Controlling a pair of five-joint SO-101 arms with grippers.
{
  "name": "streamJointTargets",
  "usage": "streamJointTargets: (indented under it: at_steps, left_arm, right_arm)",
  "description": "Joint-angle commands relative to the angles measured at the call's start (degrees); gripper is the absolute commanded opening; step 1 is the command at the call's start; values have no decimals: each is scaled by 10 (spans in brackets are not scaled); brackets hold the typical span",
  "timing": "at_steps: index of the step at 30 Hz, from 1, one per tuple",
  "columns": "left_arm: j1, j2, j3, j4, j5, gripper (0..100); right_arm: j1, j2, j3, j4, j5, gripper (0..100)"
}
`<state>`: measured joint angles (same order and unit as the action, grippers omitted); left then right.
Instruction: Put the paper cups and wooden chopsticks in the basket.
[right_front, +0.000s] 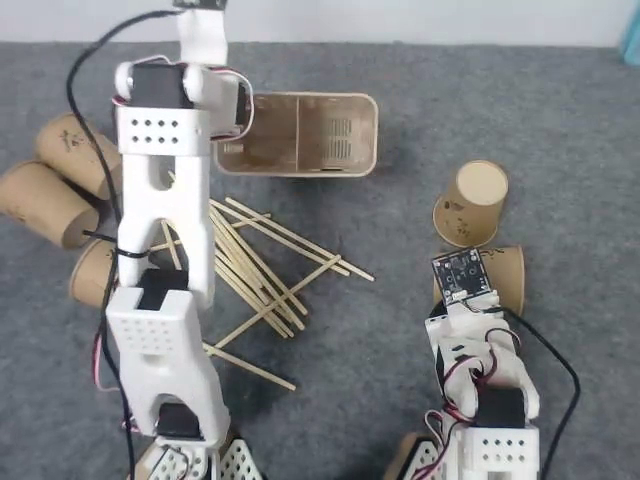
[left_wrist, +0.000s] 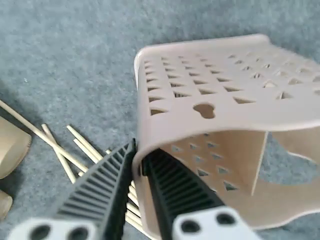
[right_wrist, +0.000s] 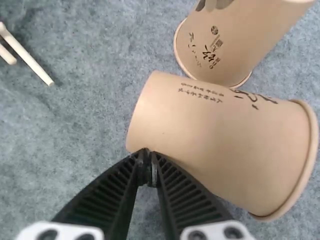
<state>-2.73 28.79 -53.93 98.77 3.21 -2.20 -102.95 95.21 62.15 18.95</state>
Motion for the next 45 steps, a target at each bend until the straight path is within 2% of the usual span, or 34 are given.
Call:
streamJointTargets:
  at_steps: [1,20,25,27,31,33,41,45]
  left_arm:
    - [-7,-46,-25,19,4,11]
    - [-4,-76,-47,17,8,12]
    - [-11,-39,-47,-2,14,13]
    - [-20,-11,-49,-9,22,40]
    - [-37,18,-56,-33,33,178]
    - [-45,18,-75,-33,33,216]
    - [-59,11,-231,20,32,217]
    - [-49,-19,-222,18,32,217]
  right_arm:
    - [-4,-5,11,7,6,9]
    - [-4,-5,11,7,6,9]
    - [-4,-5,11,7,6,9]
    - [-3,-5,11,7,6,9]
    - [-3,-5,11,7,6,9]
    - [-3,-5,11,7,6,9]
    - [-4,-5,11,7,6,9]
    - [-4,-5,11,7,6,9]
